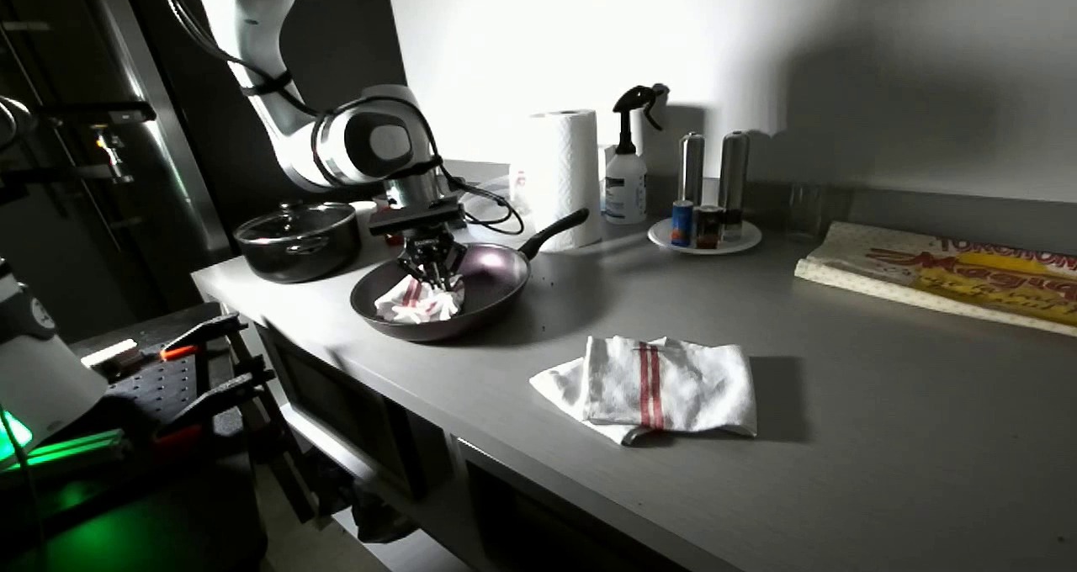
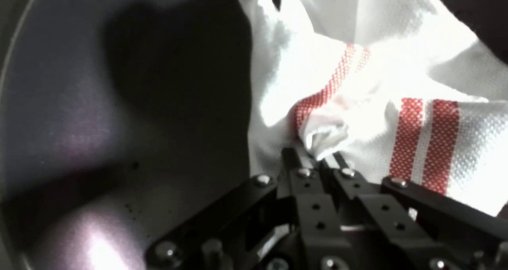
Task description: Clean the pan
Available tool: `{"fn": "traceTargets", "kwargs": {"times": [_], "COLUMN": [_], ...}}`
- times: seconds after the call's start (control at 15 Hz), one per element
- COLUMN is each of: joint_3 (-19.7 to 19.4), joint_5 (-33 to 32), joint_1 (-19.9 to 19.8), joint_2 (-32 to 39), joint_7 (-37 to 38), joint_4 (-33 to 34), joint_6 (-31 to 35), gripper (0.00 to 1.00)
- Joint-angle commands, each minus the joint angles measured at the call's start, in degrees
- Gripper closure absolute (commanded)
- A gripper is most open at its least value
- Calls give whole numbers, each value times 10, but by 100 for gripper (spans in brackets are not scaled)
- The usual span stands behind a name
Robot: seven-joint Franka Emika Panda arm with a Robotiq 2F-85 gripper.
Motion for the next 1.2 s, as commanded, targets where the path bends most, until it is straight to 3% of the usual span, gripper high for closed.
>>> {"fn": "traceTargets", "kwargs": {"times": [0.0,0.67,1.13], "joint_3": [27,29,-11], "joint_5": [2,-6,9], "joint_1": [-1,26,14], "joint_2": [-7,-15,16], "joint_7": [-34,-71,-19], "joint_4": [-25,-44,43], "joint_6": [-2,-6,15], "gripper": [98,98,98]}}
